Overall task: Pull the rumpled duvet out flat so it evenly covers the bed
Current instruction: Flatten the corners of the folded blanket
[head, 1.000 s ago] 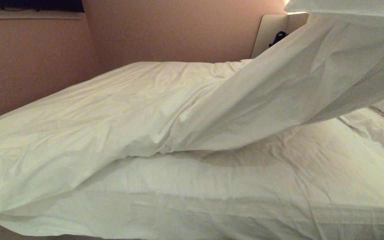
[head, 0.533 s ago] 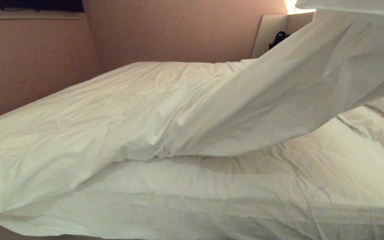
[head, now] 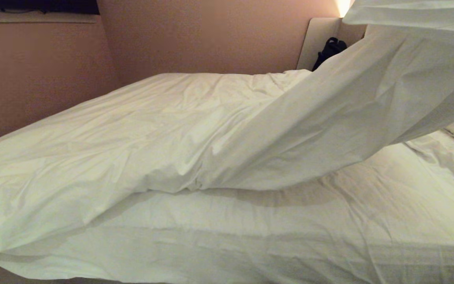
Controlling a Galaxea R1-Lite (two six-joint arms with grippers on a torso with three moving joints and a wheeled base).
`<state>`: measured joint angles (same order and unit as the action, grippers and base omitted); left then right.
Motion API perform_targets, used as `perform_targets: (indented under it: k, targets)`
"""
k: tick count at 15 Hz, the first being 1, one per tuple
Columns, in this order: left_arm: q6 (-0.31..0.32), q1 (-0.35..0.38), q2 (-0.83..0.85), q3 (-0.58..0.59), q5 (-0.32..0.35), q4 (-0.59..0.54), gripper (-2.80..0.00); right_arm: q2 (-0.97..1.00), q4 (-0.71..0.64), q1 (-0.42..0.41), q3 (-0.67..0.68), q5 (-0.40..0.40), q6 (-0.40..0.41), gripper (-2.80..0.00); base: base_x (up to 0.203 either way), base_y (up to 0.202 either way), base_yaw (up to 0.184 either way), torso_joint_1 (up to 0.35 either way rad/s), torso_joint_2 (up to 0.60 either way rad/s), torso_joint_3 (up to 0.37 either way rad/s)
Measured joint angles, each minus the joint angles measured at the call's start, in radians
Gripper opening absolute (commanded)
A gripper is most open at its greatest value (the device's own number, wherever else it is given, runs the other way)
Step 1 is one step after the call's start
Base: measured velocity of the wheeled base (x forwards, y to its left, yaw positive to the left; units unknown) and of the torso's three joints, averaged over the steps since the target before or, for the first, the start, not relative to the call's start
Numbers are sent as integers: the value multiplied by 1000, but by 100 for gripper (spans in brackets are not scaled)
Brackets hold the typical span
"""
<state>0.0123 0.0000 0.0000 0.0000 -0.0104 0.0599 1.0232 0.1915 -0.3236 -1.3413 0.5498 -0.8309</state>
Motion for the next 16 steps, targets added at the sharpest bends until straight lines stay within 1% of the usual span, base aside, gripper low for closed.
perform_targets:
  k: [5,6,12,16]
  targets:
    - [0,0,0,0,0,0,-280,-54,-6,-1,17,0,1,-280,0,0,0,0,0,0]
    - [0,0,0,0,0,0,-280,-59,-4,-1,19,0,1,0,0,0,0,0,0,0]
    - [0,0,0,0,0,0,-280,-64,-6,0,20,3,7,0,0,0,0,0,0,0]
    - [0,0,0,0,0,0,-280,-80,-9,0,22,27,6,0,0,0,0,0,0,0]
